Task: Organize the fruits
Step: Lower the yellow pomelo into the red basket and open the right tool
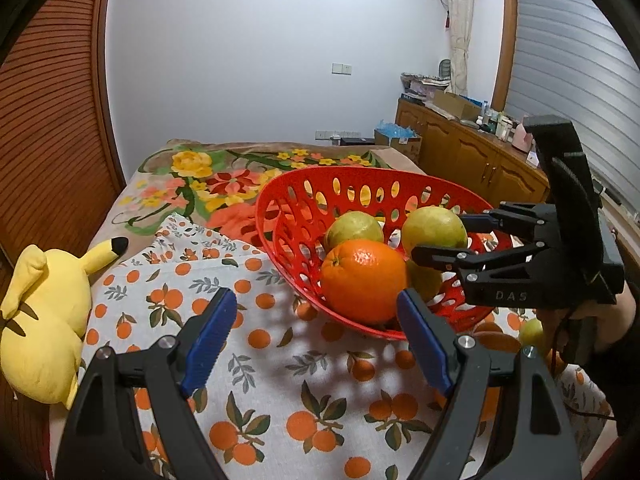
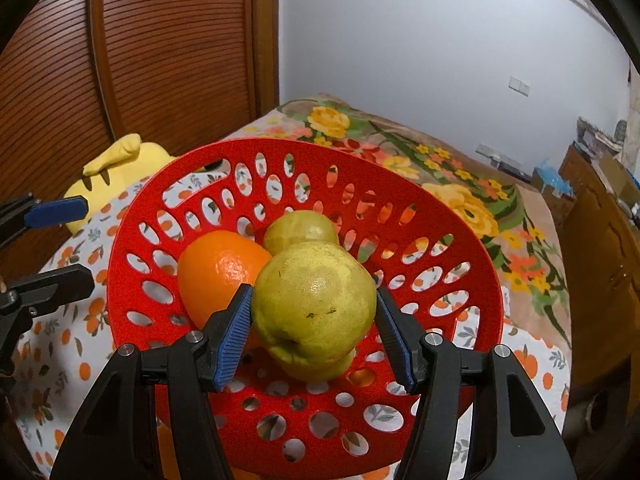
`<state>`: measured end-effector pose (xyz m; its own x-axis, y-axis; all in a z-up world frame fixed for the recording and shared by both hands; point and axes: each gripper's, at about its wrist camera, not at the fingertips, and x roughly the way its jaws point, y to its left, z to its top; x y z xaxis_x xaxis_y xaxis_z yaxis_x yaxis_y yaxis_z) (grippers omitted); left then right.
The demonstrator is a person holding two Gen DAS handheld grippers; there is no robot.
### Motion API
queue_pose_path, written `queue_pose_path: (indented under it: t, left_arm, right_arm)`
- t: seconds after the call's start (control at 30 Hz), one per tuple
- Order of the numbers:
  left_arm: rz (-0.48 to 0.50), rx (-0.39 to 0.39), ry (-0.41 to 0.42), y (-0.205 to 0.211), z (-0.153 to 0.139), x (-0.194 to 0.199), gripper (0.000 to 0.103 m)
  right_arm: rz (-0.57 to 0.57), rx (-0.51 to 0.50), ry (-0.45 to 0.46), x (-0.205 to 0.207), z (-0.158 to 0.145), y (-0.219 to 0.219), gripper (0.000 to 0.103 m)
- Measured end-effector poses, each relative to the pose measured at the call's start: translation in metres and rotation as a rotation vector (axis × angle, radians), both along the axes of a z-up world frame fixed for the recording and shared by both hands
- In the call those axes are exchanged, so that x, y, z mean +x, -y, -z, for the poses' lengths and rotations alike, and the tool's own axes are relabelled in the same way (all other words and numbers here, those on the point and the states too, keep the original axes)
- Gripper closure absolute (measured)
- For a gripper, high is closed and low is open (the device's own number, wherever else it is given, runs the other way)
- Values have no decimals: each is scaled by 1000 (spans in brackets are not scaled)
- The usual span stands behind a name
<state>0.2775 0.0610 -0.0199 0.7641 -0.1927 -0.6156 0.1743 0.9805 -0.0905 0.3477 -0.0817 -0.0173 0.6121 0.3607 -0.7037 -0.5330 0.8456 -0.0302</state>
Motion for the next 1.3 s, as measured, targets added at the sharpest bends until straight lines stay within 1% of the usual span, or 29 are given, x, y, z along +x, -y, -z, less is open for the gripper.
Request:
queue_pose_path:
  t: [0.1,0.33,0.5,0.6,0.7,0.9,1.03,1.3]
  left_arm:
    - [2,-8,-3,1,0,-5,21]
    - [10,-12,6,6,-4,-19,21]
    - [27,-16,10,17,-5,-32,21]
    - [40,-17,13,25,-6,-40,21]
    - [54,-20,16,33,-8,-49,21]
    - [80,-18,22,48,-9,-69,21]
    - [88,-20,19,54,-8,-81,21]
    - [95,-11,0,64,-1,-103,21]
  right_arm:
    - [15,40,6,-1,-6,5,35]
    - [56,96,49,-22,-29,27,35]
    - [99,137,80,-57,-39,52,33]
    - [112,152,83,-80,-40,65,33]
    - [141,156,91,-105,-37,81,33]
    - [201,168,90,-140,-27,110,33]
    - [238,172,90,-158,-20,127,33]
    - [294,195,50,-185,8,149,33]
